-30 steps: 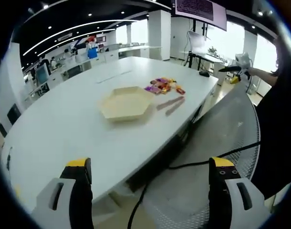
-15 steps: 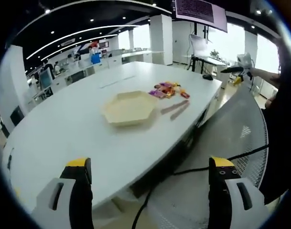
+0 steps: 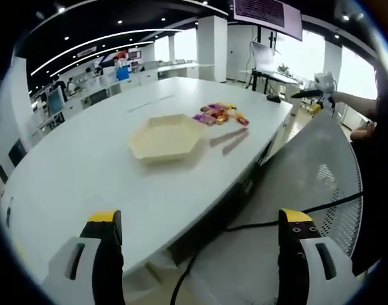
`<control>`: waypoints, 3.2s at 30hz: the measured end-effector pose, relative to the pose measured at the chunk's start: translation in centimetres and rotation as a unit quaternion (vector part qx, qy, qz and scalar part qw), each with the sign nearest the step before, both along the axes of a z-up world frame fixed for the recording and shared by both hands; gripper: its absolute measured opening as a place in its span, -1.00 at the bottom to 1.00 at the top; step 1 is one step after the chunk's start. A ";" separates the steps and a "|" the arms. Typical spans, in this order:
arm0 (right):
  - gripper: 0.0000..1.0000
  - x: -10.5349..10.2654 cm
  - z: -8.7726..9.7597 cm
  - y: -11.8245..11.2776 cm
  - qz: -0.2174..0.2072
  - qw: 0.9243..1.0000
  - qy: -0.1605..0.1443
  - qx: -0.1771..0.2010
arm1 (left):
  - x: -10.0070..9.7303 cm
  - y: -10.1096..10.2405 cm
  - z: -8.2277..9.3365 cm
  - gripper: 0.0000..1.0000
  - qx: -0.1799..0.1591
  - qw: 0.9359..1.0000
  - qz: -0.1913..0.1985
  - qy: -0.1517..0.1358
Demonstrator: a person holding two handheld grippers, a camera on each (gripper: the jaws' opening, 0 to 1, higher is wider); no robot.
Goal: Place the target food into the container with the food tongs after gripping and lifting it, then release it inside without dropping or visibly crushing the food.
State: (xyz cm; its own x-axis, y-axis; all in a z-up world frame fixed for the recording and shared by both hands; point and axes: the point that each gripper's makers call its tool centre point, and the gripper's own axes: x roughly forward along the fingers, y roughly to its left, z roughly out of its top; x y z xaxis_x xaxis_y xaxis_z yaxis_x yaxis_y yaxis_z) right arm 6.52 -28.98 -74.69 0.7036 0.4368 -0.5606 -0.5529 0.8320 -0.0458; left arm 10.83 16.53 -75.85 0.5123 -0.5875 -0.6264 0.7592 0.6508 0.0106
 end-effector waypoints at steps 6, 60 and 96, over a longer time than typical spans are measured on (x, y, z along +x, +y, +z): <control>0.99 0.9 0.1 -0.3 0.001 1.000 -0.005 0.004 | 0.6 0.1 -0.2 0.99 -0.001 1.000 -0.002 0.001; 0.99 2.9 -0.5 -1.4 -0.027 0.999 0.000 0.045 | 7.3 -18.2 -8.7 -0.21 0.036 0.974 -0.225 -0.002; 0.99 5.5 6.9 5.2 0.013 0.976 -0.080 0.203 | 6.1 -23.1 -0.6 -1.00 -0.152 0.962 -0.225 0.011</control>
